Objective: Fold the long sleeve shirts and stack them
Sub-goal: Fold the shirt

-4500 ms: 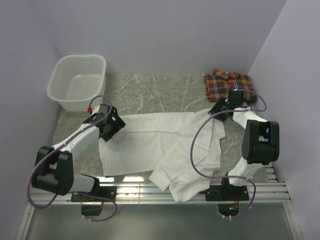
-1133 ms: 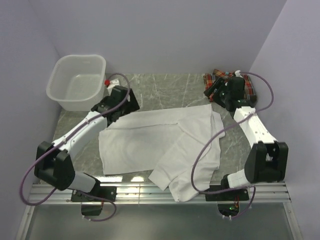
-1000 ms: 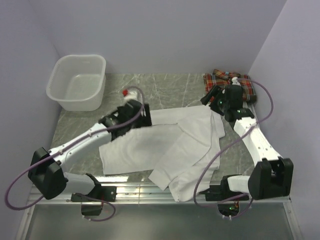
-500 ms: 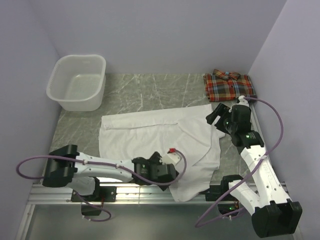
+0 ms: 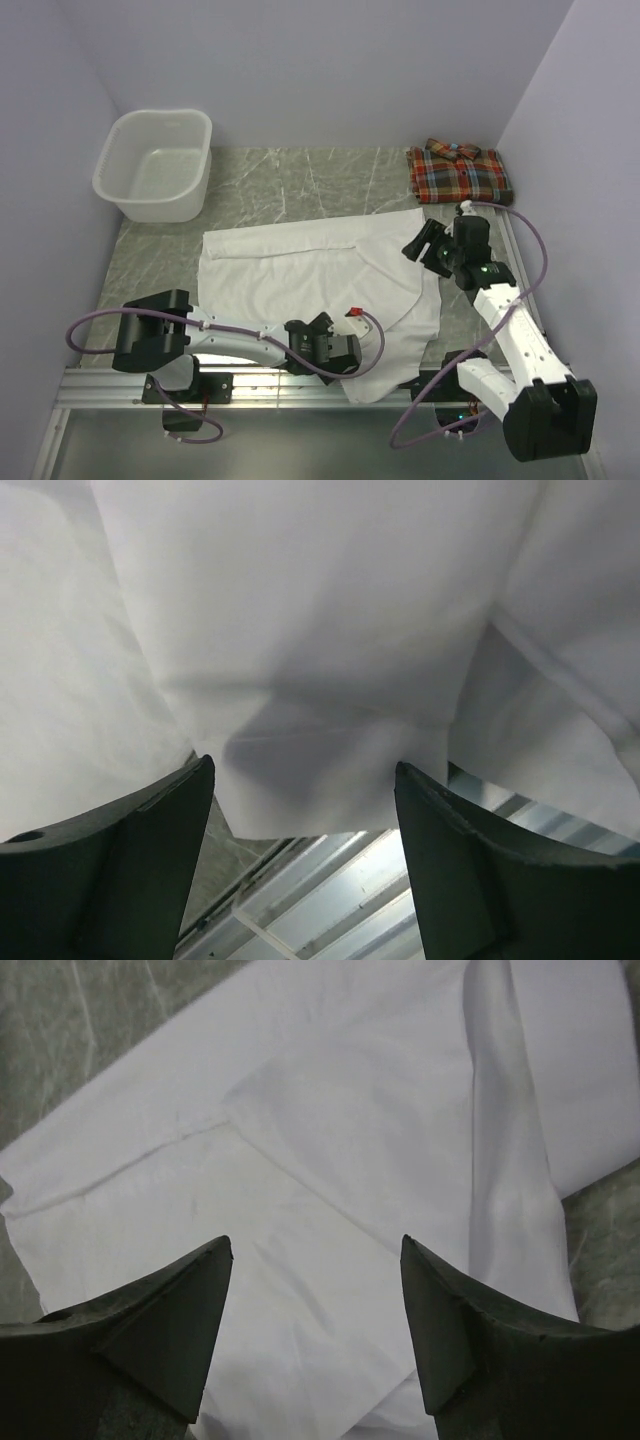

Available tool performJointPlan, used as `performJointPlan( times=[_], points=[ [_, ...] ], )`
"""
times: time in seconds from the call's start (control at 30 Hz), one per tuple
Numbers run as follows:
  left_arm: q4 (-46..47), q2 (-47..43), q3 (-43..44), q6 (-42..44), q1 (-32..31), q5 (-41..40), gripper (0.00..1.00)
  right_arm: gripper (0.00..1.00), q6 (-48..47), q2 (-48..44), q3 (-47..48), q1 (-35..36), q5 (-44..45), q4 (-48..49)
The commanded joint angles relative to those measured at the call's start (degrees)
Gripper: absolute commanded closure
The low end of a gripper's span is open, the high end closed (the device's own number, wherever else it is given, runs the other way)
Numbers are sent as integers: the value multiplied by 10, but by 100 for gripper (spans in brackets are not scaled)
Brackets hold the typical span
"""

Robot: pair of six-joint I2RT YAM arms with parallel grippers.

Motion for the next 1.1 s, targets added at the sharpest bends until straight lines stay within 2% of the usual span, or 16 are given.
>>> performJointPlan(
  times=[0.0,0.2,0.33,0.47,0.87,1.07],
  points=[
    [32,-2,-1,17,40,17,22,27,-3,42,-20,14,-65,40],
    [69,-60,-12,27,100,69,19,30,-14,131,-20,57,-57,57],
    [77,-48,-20,30,135,80,19,32,-6,198,-28,64,-61,96],
    [102,-41,-37,22,203,113,20,32,-5,253,-22,70,-62,113],
    [99,97,27,17,331,104,20,33,28,359,0,69,-40,165],
    [90,103,57,31,350,85,19,32,29,387,41,69,-7,155]
  ],
)
